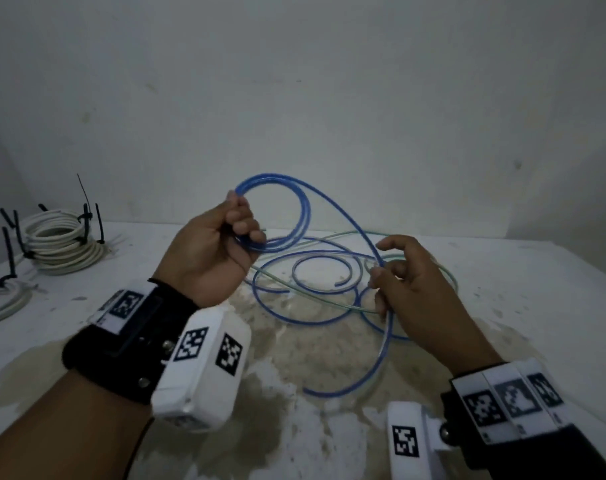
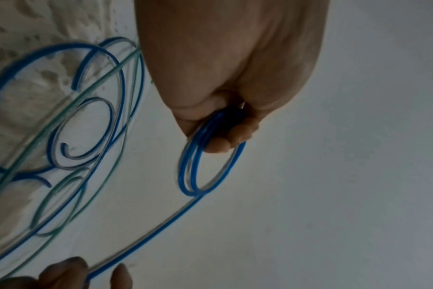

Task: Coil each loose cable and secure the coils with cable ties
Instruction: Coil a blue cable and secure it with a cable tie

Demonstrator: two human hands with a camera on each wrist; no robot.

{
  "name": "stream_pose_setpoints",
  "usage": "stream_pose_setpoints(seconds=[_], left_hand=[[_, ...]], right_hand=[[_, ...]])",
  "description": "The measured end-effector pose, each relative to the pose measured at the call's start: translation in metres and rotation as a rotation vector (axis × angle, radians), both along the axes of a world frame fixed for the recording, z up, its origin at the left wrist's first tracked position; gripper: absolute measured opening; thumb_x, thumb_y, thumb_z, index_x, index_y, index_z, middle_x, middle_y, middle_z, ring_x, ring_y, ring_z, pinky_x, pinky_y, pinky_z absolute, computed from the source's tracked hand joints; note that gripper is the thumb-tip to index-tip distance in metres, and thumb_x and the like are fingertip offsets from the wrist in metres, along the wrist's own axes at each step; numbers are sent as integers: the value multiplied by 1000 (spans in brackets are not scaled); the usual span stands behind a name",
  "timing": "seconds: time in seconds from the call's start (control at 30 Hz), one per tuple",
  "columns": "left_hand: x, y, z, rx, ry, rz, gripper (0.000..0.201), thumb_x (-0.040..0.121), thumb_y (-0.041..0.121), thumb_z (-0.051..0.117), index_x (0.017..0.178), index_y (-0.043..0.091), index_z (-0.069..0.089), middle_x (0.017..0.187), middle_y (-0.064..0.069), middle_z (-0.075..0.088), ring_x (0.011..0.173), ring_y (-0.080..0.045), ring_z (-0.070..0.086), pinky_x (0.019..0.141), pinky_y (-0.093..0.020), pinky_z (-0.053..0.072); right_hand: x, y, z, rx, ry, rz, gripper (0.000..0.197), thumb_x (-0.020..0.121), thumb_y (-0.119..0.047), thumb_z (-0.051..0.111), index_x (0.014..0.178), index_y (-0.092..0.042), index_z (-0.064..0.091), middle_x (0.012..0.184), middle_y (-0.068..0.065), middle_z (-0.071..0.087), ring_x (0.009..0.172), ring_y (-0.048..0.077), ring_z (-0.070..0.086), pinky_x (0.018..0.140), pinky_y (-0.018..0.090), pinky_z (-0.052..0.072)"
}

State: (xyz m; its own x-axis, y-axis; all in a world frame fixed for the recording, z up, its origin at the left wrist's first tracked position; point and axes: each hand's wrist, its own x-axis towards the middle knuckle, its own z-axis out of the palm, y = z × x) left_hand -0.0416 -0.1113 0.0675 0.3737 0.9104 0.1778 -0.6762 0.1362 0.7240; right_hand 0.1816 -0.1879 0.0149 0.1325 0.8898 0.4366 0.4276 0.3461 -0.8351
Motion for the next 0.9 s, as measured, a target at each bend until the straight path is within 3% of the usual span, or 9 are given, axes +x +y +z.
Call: stream_pose_setpoints(seconds=[0.1, 0.2, 0.37, 0.43, 0.5, 0.6, 0.67, 0.77, 0.9], left_hand=[[-6, 12, -9, -52, 37, 73, 31, 101, 28, 34, 74, 17, 48, 54, 9, 39, 41, -4, 34, 43, -15, 36], [-9, 18, -22, -135, 9, 53, 32, 99, 27, 32, 82, 13, 54, 59, 8, 42, 45, -8, 36, 46, -17, 36], [-4, 26, -38, -215, -134, -23, 19, 92, 15, 38, 80, 11, 53, 66, 5, 48, 52, -9, 49, 53, -20, 46], [-3, 28, -42, -204, -158, -38, 13, 91, 10, 43, 80, 11, 49, 66, 5, 49, 52, -7, 51, 55, -21, 49], [-2, 30, -44, -168, -192, -36, 16, 73, 4, 59, 77, 12, 46, 61, 5, 46, 48, -6, 48, 53, -21, 49], [-4, 37, -50, -140, -274, -47, 28, 63, 4, 63, 74, 14, 40, 57, 4, 41, 45, -7, 42, 51, -20, 47], [-4, 42, -56, -152, -293, -53, 24, 63, 6, 63, 76, 12, 44, 58, 4, 42, 45, -9, 42, 50, -21, 46], [-1, 43, -65, -199, -299, -66, 24, 59, 8, 63, 81, -3, 65, 61, 2, 47, 46, -13, 46, 49, -24, 47], [10, 34, -70, -218, -262, -143, 12, 67, 6, 62, 78, 1, 64, 68, 0, 52, 54, -15, 54, 55, -25, 50]], right_hand=[[-2, -3, 0, -63, -16, 73, 22, 96, -9, 48, 92, -29, 57, 68, -1, 62, 53, 18, 63, 53, 28, 50], [-1, 0, -7, -174, -170, 148, 32, 96, -5, 45, 87, -28, 66, 70, -8, 66, 64, 9, 65, 57, 14, 46], [2, 4, -15, -223, -408, 147, 41, 91, 3, 47, 120, -24, 60, 103, -11, 63, 101, 8, 59, 79, 0, 38], [3, 5, -18, -160, -415, 117, 35, 89, -3, 58, 112, -29, 62, 105, -12, 63, 102, 3, 59, 82, 3, 40], [6, 8, -21, -61, -442, 58, 31, 84, -9, 68, 101, -34, 64, 106, -13, 56, 99, -3, 53, 81, 6, 38], [10, 12, -21, 75, -449, -21, 27, 83, -5, 68, 102, -24, 70, 111, -8, 48, 101, 0, 46, 81, -3, 28], [8, 12, -20, 139, -379, -37, 24, 85, -3, 65, 102, -19, 71, 110, -10, 54, 99, -11, 47, 82, -4, 29], [0, 9, -18, 83, -295, -20, 15, 87, -13, 65, 90, -27, 68, 96, -16, 62, 91, -22, 51, 80, -3, 33], [-10, 5, -19, -92, -304, 51, 11, 88, -22, 63, 81, -31, 66, 85, -20, 66, 85, -8, 59, 72, 1, 38]])
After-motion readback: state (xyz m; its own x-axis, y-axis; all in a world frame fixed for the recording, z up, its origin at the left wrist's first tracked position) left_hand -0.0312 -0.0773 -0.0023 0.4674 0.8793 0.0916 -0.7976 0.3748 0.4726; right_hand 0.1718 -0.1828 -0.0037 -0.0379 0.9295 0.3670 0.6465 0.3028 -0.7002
